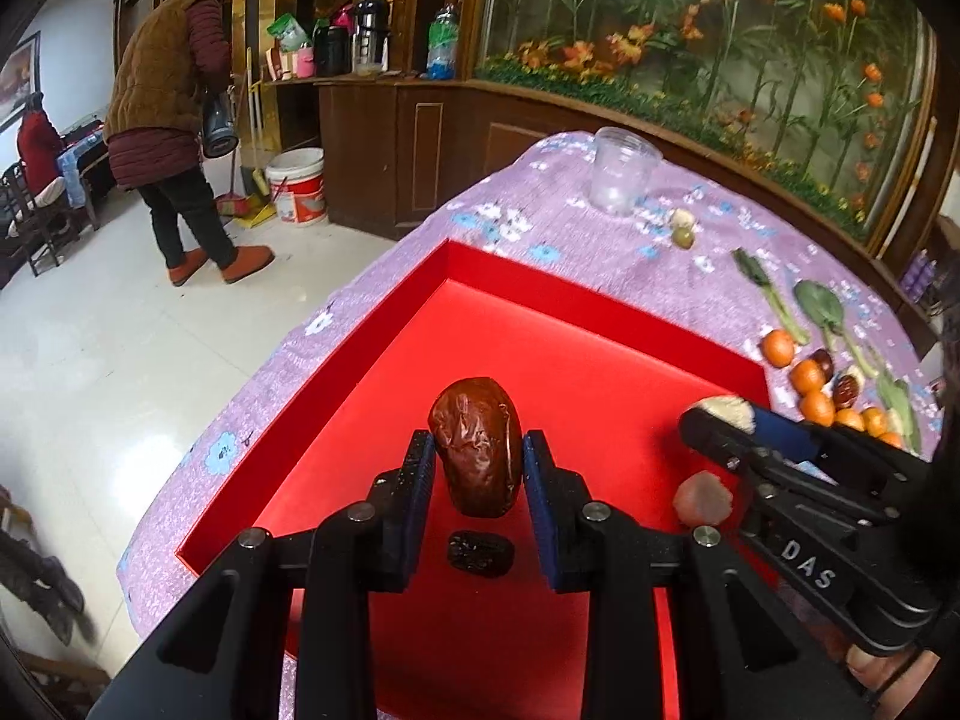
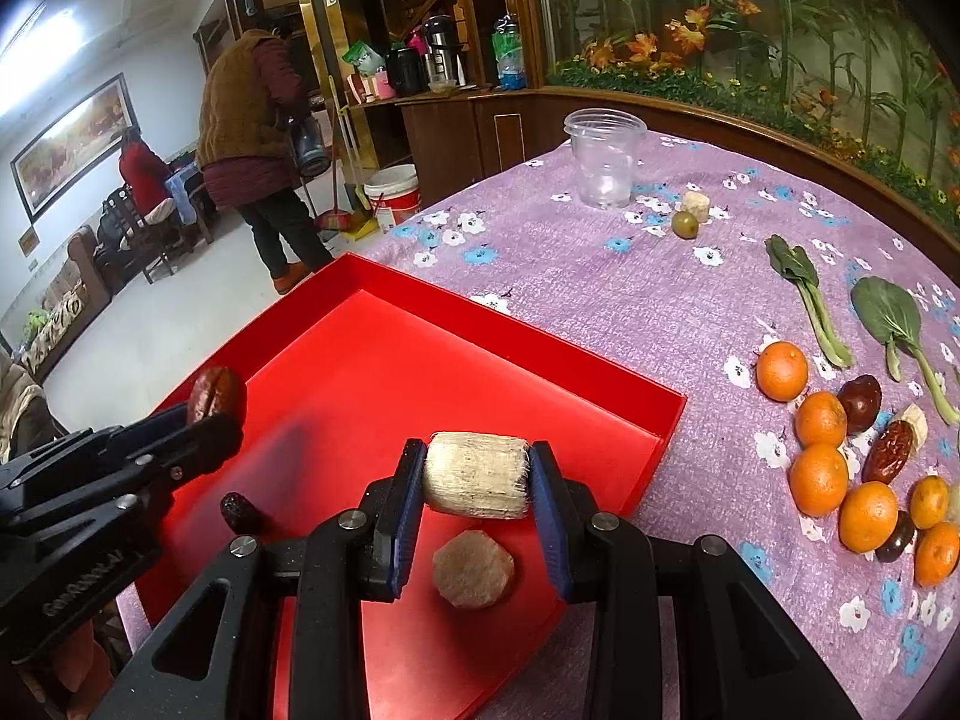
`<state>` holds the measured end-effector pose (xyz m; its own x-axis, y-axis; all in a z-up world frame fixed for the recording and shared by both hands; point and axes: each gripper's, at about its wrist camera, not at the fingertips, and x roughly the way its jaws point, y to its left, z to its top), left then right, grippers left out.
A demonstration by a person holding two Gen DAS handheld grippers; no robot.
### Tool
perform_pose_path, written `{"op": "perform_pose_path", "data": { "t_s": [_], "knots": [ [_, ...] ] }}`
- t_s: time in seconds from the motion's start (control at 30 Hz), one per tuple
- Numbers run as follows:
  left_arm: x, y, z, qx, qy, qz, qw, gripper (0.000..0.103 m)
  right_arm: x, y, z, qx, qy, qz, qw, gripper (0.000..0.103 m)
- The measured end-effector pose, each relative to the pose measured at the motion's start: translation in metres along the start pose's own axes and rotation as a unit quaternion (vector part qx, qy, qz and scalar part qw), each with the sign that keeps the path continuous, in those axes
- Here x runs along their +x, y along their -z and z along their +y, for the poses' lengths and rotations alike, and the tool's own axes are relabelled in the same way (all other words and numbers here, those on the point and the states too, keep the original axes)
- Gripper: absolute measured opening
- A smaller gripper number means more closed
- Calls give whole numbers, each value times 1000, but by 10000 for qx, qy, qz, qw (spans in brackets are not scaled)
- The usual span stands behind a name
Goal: Organize fruits
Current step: 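Lower and release the date from the left tool while the right tool releases the yam into the tray, then move both open tools back toward the fruit on the cloth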
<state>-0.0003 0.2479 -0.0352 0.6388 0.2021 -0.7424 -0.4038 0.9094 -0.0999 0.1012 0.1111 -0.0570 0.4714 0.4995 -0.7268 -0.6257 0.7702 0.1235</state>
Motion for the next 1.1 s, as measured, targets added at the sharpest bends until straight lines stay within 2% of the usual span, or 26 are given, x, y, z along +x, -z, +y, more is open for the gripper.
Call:
{"op": "perform_pose_path", "data": {
  "t_s": [0.23, 0.3, 0.33, 0.37, 0.4, 0.43, 0.67, 0.83, 0.97, 1.1],
  "knots": [
    [3, 2, 2, -22, -215, 113, 9997, 29, 3, -1, 1, 15, 62, 85, 9999, 38],
    [3, 2, 5, -67, -278, 142, 9995, 29, 3, 0, 0, 37, 71, 132, 9999, 51],
    [2, 3, 7, -123, -357, 163, 9992, 37, 2, 0, 0, 56, 62, 117, 9999, 67],
    [2, 3, 9, -159, -365, 184, 9990, 47, 1, 0, -1, 72, 66, 103, 9999, 79],
    [1, 3, 11, -211, -347, 195, 9990, 70, -2, 0, -1, 72, 77, 70, 9999, 82],
    [-2, 3, 13, -270, -362, 161, 9988, 79, -5, -1, -1, 66, 74, 37, 9999, 82],
    [-29, 1, -6, -252, -121, -220, 9994, 79, -41, 6, -18, 358, -24, -260, 9990, 82],
    [-45, 6, -54, 190, 335, -496, 9980, 79, -83, 32, -58, 662, 241, -526, 9961, 82],
    [-45, 15, -103, 731, 696, -502, 9936, 79, -107, 56, -104, 1004, 551, -570, 9918, 81],
    [-41, 24, -149, 1212, 960, -469, 9869, 79, -112, 67, -142, 1227, 668, -464, 9891, 71]
  ]
}}
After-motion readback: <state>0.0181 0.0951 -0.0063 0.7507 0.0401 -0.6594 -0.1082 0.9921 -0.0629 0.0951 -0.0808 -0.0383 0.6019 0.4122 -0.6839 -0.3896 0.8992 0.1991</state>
